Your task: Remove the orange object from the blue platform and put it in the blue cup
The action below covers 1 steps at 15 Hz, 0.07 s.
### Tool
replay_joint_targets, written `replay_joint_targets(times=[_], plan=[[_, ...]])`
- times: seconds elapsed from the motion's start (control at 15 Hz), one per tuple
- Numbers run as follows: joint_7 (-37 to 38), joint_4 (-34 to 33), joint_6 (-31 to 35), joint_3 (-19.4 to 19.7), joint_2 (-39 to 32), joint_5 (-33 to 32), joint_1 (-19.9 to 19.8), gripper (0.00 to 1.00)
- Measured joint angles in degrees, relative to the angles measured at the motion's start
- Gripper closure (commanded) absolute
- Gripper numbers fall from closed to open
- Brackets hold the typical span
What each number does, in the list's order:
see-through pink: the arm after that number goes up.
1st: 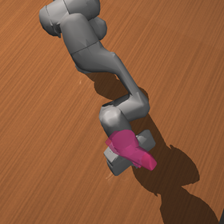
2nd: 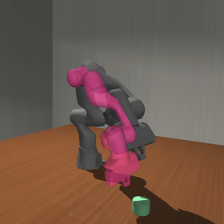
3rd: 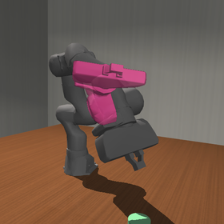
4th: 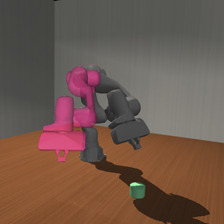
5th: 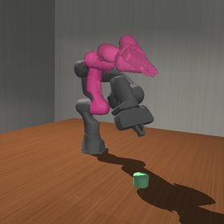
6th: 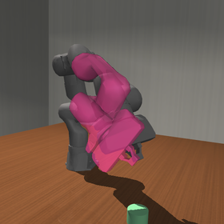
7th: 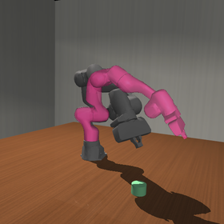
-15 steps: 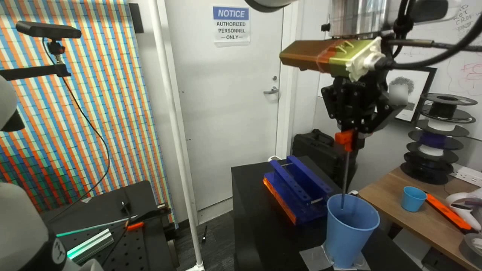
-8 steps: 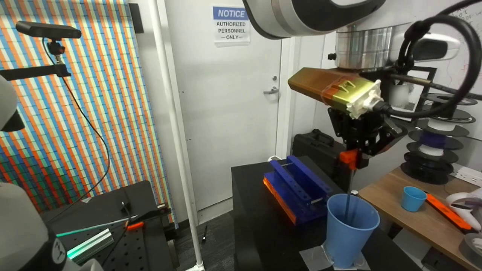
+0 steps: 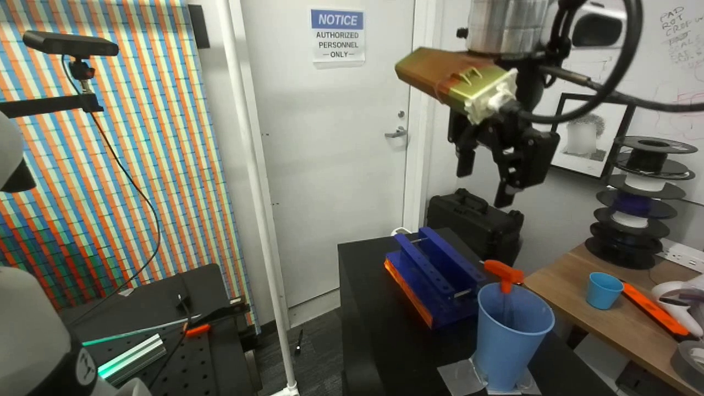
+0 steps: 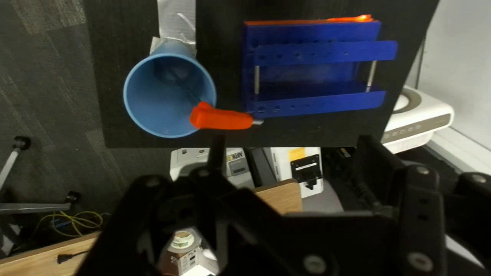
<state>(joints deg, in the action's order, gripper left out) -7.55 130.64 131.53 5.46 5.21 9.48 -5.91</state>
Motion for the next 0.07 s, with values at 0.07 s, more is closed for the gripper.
replay_joint_targets(times=[0.07], plan=[[-1.2, 0.7, -2.9, 0.0, 2.9, 1.7, 0.3, 0.03]])
